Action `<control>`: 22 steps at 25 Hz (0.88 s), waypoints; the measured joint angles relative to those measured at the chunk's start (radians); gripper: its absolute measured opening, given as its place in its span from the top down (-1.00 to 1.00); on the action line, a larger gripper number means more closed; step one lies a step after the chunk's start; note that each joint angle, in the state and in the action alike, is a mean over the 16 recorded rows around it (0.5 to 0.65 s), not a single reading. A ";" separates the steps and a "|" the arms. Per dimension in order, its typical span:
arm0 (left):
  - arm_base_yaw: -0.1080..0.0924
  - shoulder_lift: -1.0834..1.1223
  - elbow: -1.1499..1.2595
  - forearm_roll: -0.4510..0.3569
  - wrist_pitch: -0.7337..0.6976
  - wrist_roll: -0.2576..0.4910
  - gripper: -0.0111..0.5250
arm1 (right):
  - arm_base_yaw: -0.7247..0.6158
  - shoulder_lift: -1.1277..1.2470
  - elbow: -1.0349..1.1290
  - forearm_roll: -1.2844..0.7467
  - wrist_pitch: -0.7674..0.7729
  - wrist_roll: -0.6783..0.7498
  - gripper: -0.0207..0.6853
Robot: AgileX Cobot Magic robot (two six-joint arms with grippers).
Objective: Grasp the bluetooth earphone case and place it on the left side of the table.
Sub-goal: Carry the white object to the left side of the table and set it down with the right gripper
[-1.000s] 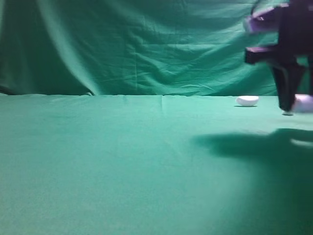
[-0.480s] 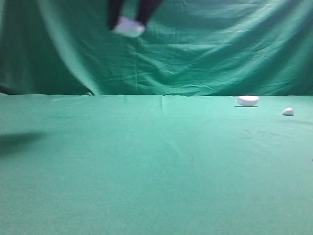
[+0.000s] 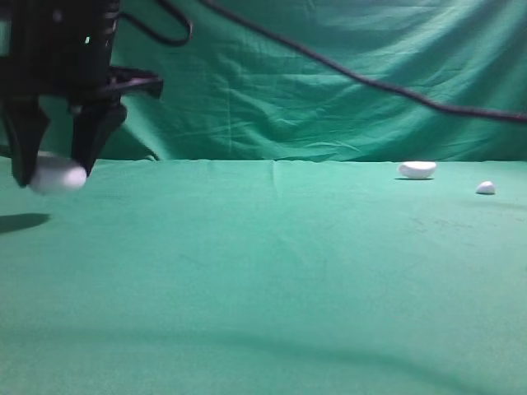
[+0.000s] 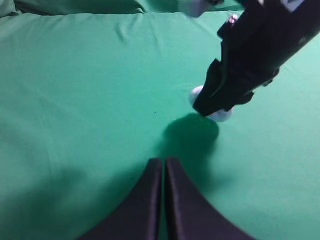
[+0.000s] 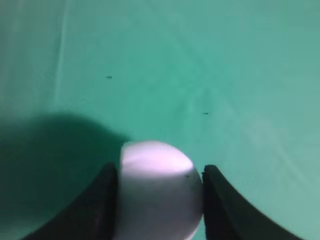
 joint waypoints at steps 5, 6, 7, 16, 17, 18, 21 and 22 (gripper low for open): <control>0.000 0.000 0.000 0.000 0.000 0.000 0.96 | 0.018 0.056 -0.020 0.011 -0.025 -0.013 0.00; 0.000 0.000 0.000 0.000 0.000 0.000 0.96 | 0.018 0.061 -0.021 0.013 -0.030 -0.013 -0.04; 0.000 0.000 0.000 0.000 0.000 0.000 0.96 | 0.019 0.065 -0.021 0.015 -0.035 -0.014 -0.09; 0.000 0.000 0.000 0.000 0.000 0.000 0.96 | 0.019 0.034 -0.028 0.032 -0.011 0.018 -0.45; 0.000 0.000 0.000 0.000 0.000 0.000 0.96 | 0.019 0.021 -0.030 0.031 0.006 0.029 -0.44; 0.000 0.000 0.000 0.000 0.000 0.000 0.96 | 0.019 0.007 -0.034 0.029 0.027 0.040 -0.42; 0.000 0.000 0.000 0.000 0.000 0.000 0.96 | 0.019 -0.047 -0.045 0.016 0.099 0.074 -0.23; 0.000 0.000 0.000 0.000 0.000 0.000 0.96 | 0.019 -0.068 -0.049 0.011 0.126 0.085 -0.13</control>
